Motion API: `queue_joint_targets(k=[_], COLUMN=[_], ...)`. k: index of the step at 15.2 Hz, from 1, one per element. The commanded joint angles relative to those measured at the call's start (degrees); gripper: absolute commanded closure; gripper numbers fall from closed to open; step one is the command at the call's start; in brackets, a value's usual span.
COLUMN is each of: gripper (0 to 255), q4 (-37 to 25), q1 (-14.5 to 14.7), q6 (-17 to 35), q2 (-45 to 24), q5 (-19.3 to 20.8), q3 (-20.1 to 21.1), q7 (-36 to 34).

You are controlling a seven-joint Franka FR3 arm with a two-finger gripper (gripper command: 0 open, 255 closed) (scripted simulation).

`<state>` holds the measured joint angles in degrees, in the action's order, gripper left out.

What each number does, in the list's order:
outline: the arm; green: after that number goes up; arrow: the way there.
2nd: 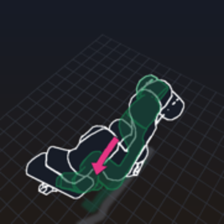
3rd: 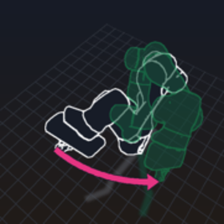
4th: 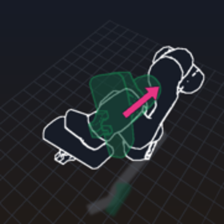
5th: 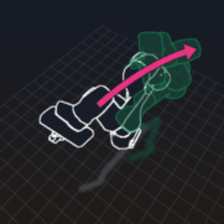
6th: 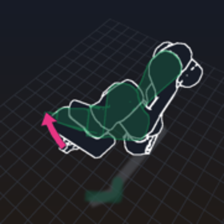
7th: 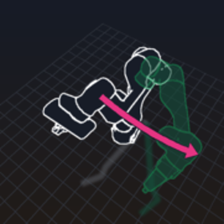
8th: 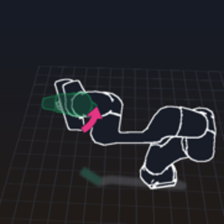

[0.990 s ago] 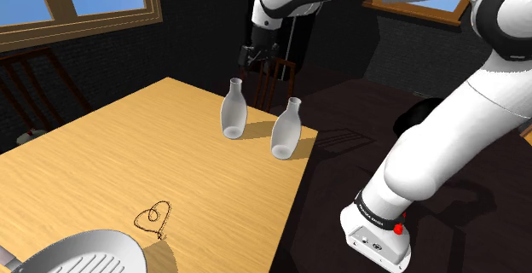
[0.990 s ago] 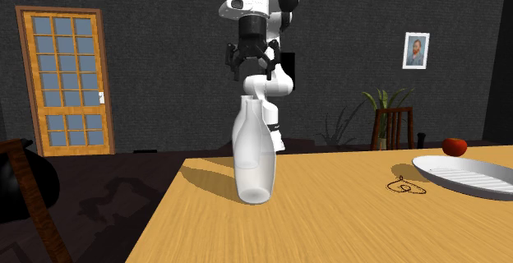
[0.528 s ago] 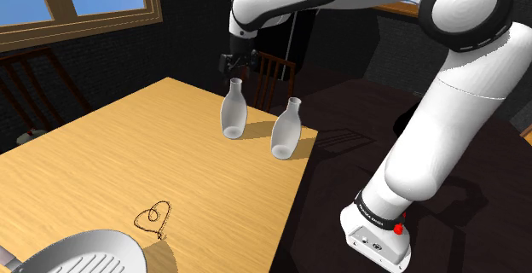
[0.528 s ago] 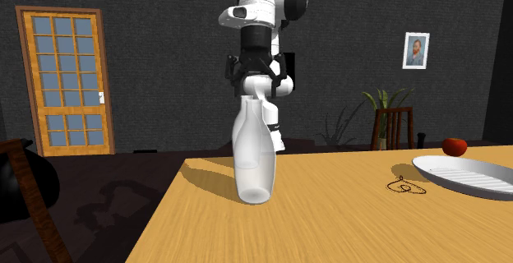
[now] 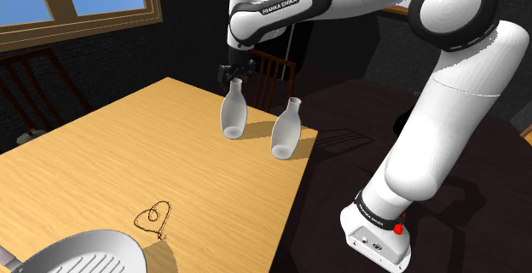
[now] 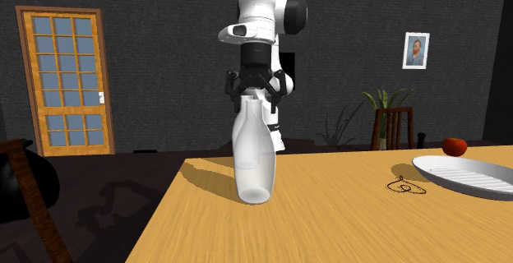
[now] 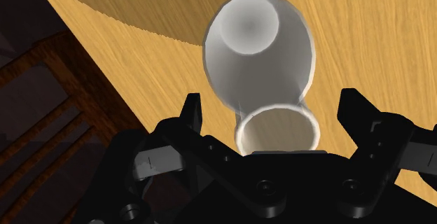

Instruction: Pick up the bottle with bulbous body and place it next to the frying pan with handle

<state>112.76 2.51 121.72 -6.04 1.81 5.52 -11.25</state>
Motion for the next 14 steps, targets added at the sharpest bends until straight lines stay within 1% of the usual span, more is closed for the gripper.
queue_joint_targets(k=[1, 6, 7, 14], gripper=[0, 0, 255, 255], q4=[0.1, 0.1, 0.1, 0.1], q1=[0.0, 0.0, 0.0, 0.0], q6=[0.2, 0.2, 0.2, 0.2], q2=[0.0, 0.0, 0.0, 0.0], q5=[0.0, 0.0, 0.0, 0.0], q3=[0.0, 0.0, 0.0, 0.0], q7=[0.0, 0.0, 0.0, 0.0])
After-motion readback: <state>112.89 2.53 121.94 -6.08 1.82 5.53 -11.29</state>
